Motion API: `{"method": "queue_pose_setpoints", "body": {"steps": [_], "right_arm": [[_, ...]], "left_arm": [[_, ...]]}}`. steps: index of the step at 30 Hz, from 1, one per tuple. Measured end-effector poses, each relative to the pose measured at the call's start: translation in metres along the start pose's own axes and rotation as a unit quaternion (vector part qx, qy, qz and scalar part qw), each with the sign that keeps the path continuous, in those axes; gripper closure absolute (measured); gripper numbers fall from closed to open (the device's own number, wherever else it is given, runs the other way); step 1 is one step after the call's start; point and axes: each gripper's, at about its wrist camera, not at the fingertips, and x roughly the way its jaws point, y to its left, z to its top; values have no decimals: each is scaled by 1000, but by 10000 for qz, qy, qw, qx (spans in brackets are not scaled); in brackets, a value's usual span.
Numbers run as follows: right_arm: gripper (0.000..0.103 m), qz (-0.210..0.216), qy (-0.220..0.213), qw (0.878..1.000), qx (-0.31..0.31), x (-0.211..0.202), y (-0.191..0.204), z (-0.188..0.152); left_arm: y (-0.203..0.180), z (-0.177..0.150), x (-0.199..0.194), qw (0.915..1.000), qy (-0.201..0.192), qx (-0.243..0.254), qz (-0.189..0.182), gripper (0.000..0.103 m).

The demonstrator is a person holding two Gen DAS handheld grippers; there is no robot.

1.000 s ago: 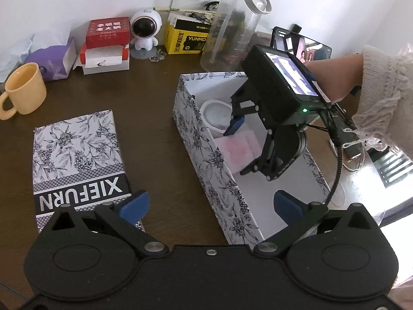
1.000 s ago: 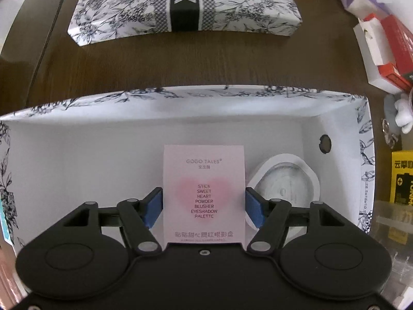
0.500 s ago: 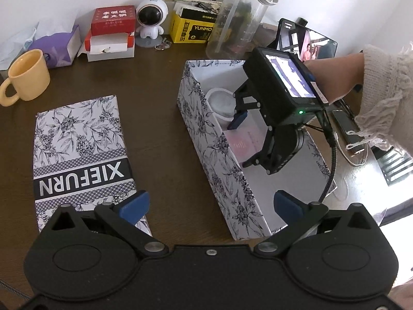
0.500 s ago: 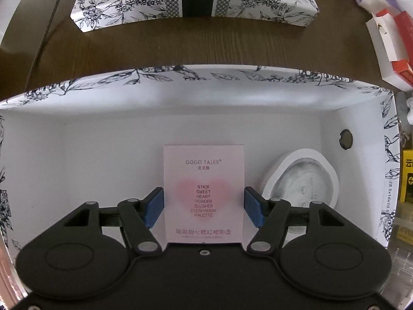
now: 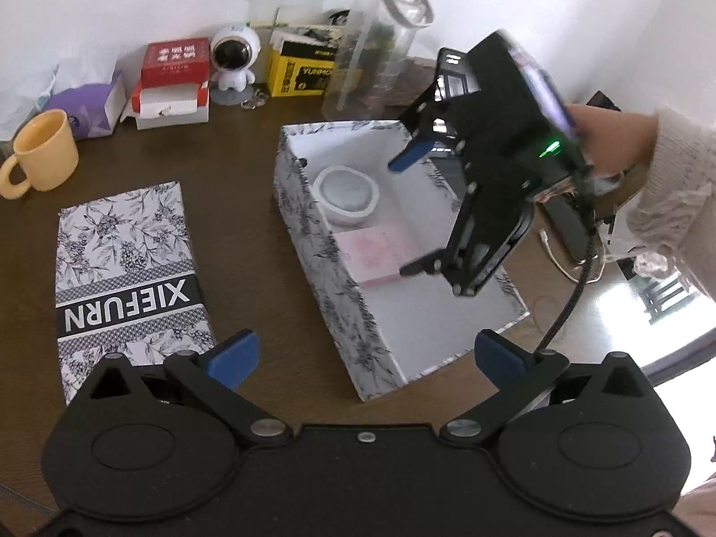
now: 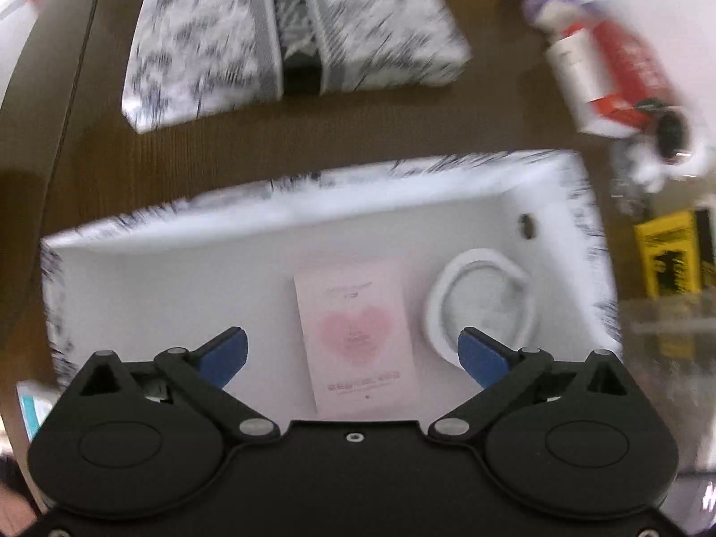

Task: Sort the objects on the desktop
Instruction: 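Open the right gripper to release the pink box and withdraw, then move the left tool to the teal floss pick box and grasp it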

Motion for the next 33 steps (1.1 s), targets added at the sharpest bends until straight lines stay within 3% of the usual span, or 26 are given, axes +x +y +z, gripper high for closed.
{"method": "queue_pose_setpoints", "body": {"steps": [6, 13, 22, 33], "right_arm": [[0, -632, -1023, 9879, 978, -64, 19, -27], [0, -1337, -2123, 9447, 2114, -136, 49, -63], [0, -1510, -2351, 8901, 3601, -163, 150, -139], [0, -1829, -2231, 8608, 4192, -181, 248, -188]], "left_arm": [[-31, -22, -19, 9997, -110, 164, 132, 0], [-75, -58, -34, 9984, -125, 479, 263, 0], [-128, -103, -27, 9954, 51, 903, 317, 0], [-171, -148, -9, 9849, 487, 1632, 318, 0]]}}
